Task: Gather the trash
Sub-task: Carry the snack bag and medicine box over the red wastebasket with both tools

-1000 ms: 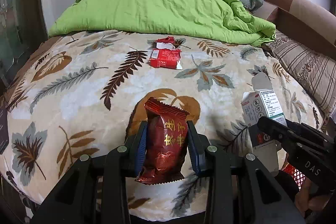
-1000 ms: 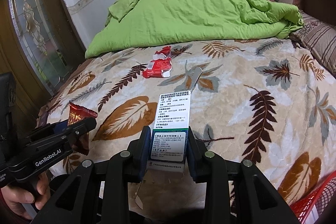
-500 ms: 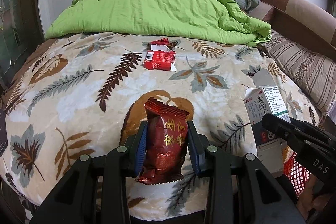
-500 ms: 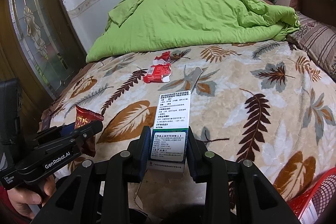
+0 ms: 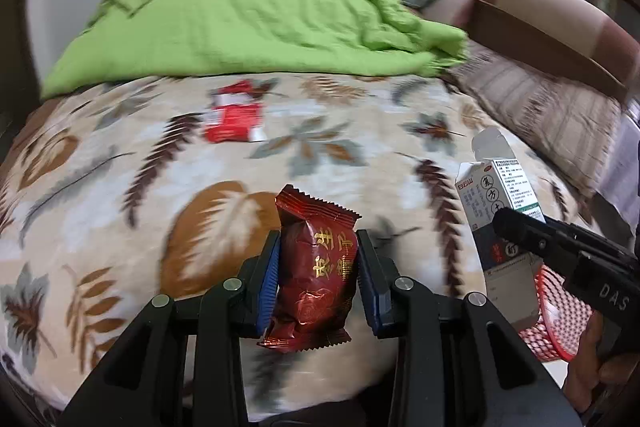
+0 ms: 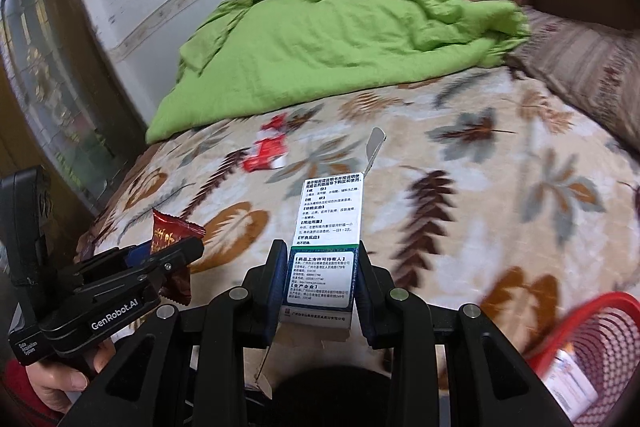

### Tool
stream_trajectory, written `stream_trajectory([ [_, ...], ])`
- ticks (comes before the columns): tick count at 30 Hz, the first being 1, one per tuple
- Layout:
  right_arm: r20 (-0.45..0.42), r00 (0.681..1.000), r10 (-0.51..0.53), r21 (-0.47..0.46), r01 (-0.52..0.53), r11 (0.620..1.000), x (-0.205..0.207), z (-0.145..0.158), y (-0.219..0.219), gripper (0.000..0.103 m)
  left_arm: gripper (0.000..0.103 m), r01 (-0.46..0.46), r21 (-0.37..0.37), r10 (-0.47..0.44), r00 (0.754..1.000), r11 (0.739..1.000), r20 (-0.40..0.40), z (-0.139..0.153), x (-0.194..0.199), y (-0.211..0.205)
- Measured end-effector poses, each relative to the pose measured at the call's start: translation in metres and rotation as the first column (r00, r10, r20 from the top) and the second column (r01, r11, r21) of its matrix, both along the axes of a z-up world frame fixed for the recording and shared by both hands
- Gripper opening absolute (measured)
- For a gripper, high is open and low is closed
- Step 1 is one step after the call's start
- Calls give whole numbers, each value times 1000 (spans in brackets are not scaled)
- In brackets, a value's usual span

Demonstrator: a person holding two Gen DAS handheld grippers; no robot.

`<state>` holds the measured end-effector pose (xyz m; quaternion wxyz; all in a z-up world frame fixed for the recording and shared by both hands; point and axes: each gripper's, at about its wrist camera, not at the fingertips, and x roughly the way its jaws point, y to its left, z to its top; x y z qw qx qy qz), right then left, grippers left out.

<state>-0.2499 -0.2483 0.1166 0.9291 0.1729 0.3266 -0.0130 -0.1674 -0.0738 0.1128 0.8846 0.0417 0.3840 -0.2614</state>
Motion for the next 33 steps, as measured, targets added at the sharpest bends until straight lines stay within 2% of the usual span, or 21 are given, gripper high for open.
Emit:
stream_trajectory([
  [5,-15,991,-134,11,134,991,-48,5,-51,34,34,154,-25,-155,988,988,-17,9,-21,-52],
  [9,-39,962,-269,19,270,963,-101,4,-98,34,34,290,-39,-291,956,956,-39,13,-44,-101],
  [14,-69,917,-392,33,395,918,-156,3,-144,34,34,446,-67,-450,889,893,-81,17,-78,-162],
  [18,-83,886,-457,42,461,886,-186,2,-166,34,34,534,-79,-539,834,842,-115,14,-102,-203],
  [23,-88,868,-489,50,495,868,-203,-1,-181,34,34,581,-57,-583,803,812,-127,8,-124,-231],
  [33,-118,860,-496,85,507,858,-215,-22,-187,34,34,604,36,-595,793,796,-132,-16,-136,-258],
])
